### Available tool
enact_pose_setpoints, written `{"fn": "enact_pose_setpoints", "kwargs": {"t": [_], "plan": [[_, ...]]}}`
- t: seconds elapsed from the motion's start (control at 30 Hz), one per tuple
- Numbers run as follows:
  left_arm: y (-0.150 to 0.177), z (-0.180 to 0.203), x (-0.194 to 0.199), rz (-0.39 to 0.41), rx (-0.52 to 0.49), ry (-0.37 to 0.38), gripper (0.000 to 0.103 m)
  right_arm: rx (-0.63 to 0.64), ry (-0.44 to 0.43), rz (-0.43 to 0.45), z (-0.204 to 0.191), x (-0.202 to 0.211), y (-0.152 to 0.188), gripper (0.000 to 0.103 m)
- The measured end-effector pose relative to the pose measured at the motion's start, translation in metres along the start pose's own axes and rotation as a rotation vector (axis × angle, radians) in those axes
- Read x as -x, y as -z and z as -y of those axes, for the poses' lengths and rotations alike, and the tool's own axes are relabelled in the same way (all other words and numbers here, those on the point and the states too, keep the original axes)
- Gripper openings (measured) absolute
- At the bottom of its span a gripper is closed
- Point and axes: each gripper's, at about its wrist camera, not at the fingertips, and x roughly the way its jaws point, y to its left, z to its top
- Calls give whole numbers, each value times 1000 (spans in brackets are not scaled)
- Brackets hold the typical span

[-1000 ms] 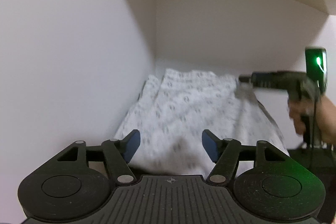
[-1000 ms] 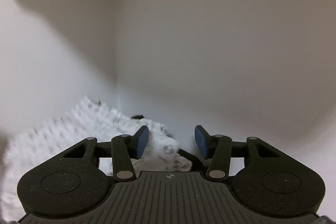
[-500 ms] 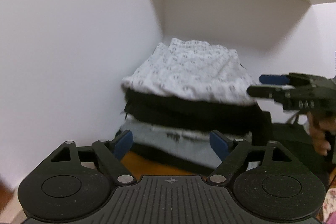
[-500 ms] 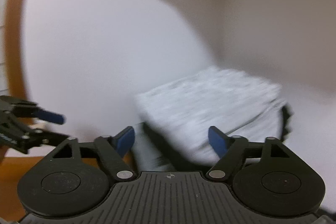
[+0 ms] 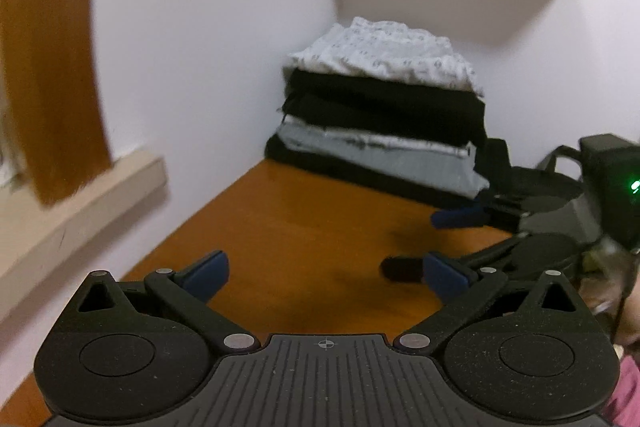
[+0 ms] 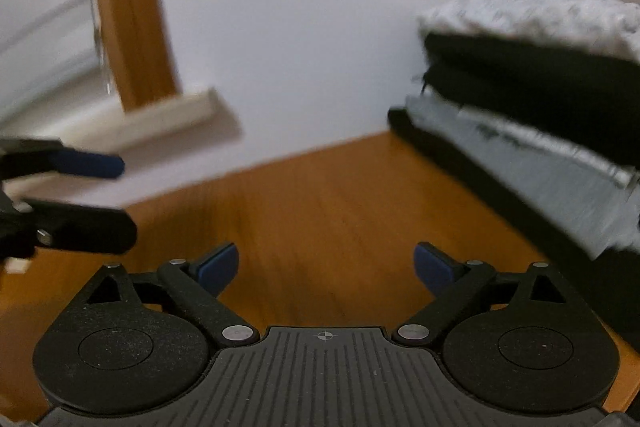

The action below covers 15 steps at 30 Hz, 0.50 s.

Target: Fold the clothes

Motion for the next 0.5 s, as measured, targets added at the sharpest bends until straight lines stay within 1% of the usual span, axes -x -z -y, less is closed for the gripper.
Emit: {"fn": "enact_pose_setpoints", "kwargs": {"t": [0.1,0.17,0.23,0.5], "plan": [[13,-11,3,-3,7,3,103,13,23,-40,-21,-13,12,97],[21,-21,-2,-15,5,-5,103,21,36,-61,-33,-17,23,99],[29,-30,-7,-29,2,-14,103,43,72,-69,-46,-16,31,103],[62,-67,-28,-82,-8,-52,103,45,169,-99,-64,-22,41,103]]}}
